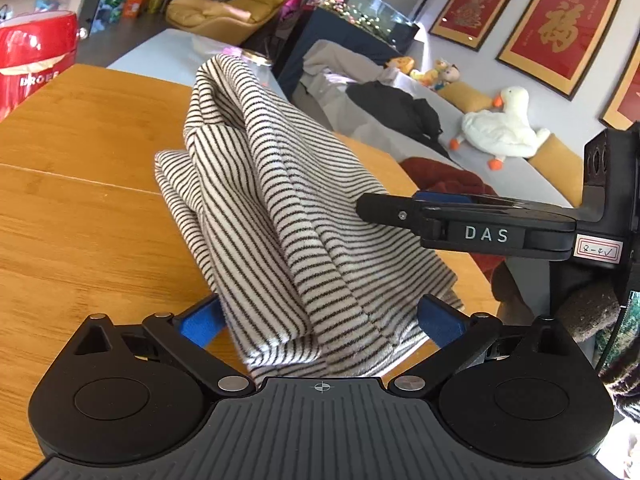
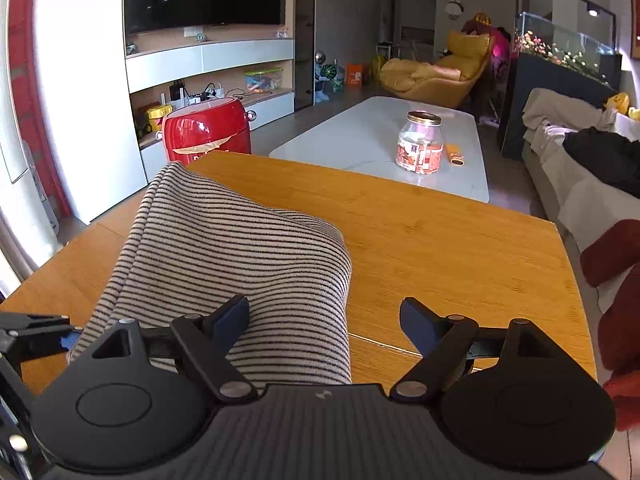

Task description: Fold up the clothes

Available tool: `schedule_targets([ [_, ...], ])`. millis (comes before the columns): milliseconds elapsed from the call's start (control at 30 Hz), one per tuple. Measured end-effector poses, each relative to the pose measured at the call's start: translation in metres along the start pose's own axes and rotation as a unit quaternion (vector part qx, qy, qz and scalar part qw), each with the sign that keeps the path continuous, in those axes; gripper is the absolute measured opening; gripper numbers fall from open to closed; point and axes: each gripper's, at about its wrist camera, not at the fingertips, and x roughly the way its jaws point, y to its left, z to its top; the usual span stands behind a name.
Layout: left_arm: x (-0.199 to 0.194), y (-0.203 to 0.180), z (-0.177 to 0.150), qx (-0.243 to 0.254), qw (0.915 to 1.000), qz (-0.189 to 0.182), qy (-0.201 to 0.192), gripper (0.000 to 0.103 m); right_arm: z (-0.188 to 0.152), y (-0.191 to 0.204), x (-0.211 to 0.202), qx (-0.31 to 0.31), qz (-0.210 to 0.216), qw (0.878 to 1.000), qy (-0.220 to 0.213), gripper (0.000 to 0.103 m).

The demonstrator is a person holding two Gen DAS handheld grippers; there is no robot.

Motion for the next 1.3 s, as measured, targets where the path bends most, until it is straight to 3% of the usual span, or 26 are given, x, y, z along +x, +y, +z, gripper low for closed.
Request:
schedule_targets([
  [200, -0.022, 0.020, 0.028, 0.065, 0.9958, 0.048, 0.043, 0.103, -0.002, 0.019, -0.028, -0.073, -0.004, 0.997, -0.022, 0.083],
  [300, -0.030, 0.022, 0.051, 0.077, 0.9930, 0.065, 0.061, 0.103, -0.001, 0.042, -0.039, -0.097, 0.027, 0.994, -0.043, 0.083],
  [500, -0.045, 0.031, 0.086, 0.036, 0.9935, 0.108, 0.009, 0.103, -0.015, 0.093, -0.037, -0.111, 0.079, 0.988, -0.075, 0.086],
  [700, -0.040, 0.036, 0.084, 0.022, 0.9907, 0.134, 0.012, 0.103, -0.039, 0.127, 0.001, -0.166, 0.028, 0.983, -0.070, 0.089],
  [800, -0.039, 0.039, 0.083, 0.022, 0.9895, 0.142, 0.013, 0.103, -0.045, 0.135, 0.007, -0.207, -0.004, 0.975, -0.080, 0.092],
  [867, -0.038, 0.043, 0.083, 0.014, 0.9894, 0.144, 0.014, 0.103, -0.047, 0.135, 0.006, -0.223, -0.014, 0.971, -0.088, 0.079],
  [933, -0.039, 0.047, 0.084, 0.002, 0.9896, 0.143, 0.012, 0.103, -0.046, 0.129, -0.002, -0.234, -0.019, 0.968, -0.094, 0.053],
  [1033, -0.044, 0.056, 0.086, -0.007, 0.9895, 0.144, 0.005, 0.103, -0.040, 0.114, -0.019, -0.248, -0.027, 0.963, -0.100, 0.032],
  [1100, -0.046, 0.061, 0.086, -0.009, 0.9896, 0.143, 0.004, 0.103, -0.034, 0.103, -0.033, -0.252, -0.031, 0.962, -0.102, 0.025],
  [1167, -0.048, 0.066, 0.087, -0.011, 0.9900, 0.140, 0.003, 0.103, -0.028, 0.097, -0.045, -0.257, -0.022, 0.960, -0.105, 0.024],
  [1300, -0.050, 0.058, 0.097, -0.009, 0.9939, 0.109, -0.011, 0.103, -0.038, 0.107, -0.040, -0.294, 0.022, 0.954, -0.059, 0.019],
])
